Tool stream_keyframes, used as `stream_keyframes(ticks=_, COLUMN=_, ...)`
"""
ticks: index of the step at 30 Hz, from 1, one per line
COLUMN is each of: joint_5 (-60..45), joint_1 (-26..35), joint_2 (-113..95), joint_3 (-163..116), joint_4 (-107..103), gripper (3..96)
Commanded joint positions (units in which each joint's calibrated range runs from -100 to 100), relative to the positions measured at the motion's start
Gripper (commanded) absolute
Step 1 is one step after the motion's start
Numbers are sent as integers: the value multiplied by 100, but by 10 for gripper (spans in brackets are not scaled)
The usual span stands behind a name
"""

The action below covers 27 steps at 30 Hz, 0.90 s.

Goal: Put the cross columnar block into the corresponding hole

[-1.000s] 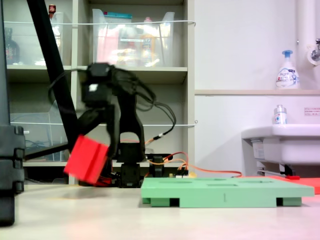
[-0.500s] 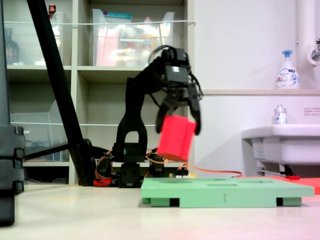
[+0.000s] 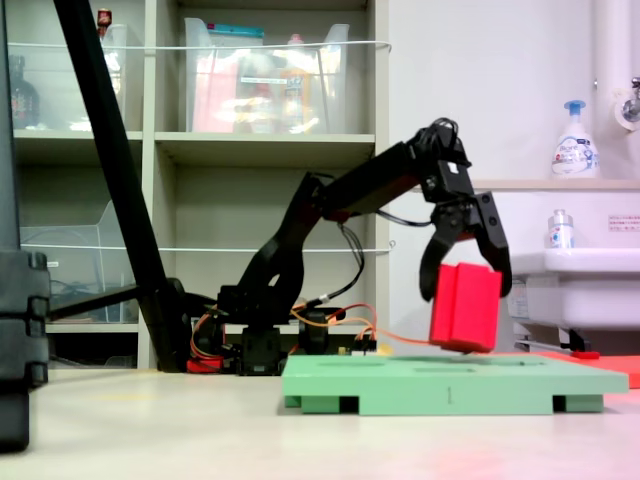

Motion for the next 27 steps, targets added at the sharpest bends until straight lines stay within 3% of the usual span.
stream_keyframes(ticks=1, joint_5=29, joint_1=49, joint_2=81, joint_3=346, joint_4=94, gripper=429)
stream_keyframes(ticks=27, joint_5=29, joint_1=68, joint_2=555, joint_3=606, joint_4=1664, gripper=428)
